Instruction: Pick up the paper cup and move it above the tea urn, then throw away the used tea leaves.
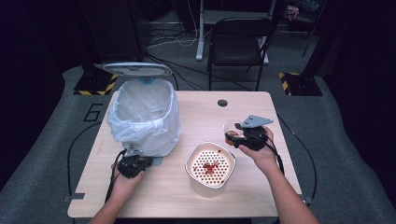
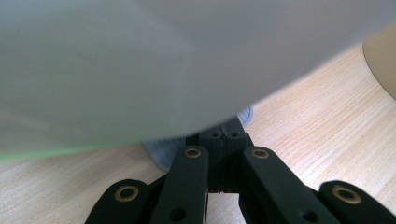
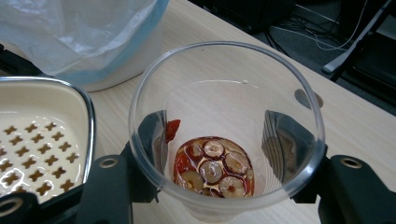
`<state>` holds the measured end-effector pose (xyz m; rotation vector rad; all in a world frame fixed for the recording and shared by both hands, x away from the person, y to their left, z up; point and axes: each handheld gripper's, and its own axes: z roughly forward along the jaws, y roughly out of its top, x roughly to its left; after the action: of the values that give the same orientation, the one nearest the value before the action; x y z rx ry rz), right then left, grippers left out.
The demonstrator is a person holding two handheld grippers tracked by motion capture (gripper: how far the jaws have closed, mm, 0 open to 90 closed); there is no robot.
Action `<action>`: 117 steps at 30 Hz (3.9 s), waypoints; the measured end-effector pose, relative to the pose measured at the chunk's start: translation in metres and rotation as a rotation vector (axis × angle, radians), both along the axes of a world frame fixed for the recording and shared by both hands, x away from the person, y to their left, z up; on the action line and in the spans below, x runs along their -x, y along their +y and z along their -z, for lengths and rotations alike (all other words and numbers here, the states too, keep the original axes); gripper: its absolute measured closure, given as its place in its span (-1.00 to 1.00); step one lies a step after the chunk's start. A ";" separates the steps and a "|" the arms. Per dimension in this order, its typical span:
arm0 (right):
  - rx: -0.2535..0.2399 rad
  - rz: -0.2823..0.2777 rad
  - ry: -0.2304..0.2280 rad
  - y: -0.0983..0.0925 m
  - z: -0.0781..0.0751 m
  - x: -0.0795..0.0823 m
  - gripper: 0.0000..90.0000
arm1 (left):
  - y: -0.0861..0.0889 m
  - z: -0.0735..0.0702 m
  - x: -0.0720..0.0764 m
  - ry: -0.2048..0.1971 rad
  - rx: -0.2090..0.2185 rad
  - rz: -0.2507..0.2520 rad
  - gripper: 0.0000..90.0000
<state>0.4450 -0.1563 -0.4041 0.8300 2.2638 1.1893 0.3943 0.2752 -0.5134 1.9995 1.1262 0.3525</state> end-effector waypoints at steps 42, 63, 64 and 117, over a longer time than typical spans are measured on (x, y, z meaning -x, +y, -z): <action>0.098 -0.213 -0.203 0.033 -0.042 0.022 -0.07 | -0.004 0.001 0.002 0.034 0.045 -0.030 1.00; 0.301 -0.319 -0.395 0.049 -0.032 0.051 -0.06 | -0.004 0.001 0.002 0.031 0.046 -0.040 1.00; 0.307 -0.324 -0.405 0.049 -0.032 0.053 -0.06 | -0.004 0.001 0.002 0.031 0.047 -0.041 1.00; 0.976 -0.475 -0.901 0.080 -0.010 0.095 -0.05 | -0.004 0.002 0.002 0.037 0.044 -0.057 1.00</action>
<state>0.3497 -0.0766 -0.3941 -0.5426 1.8702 0.3163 0.3921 0.2711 -0.5149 1.9459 1.2056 0.3183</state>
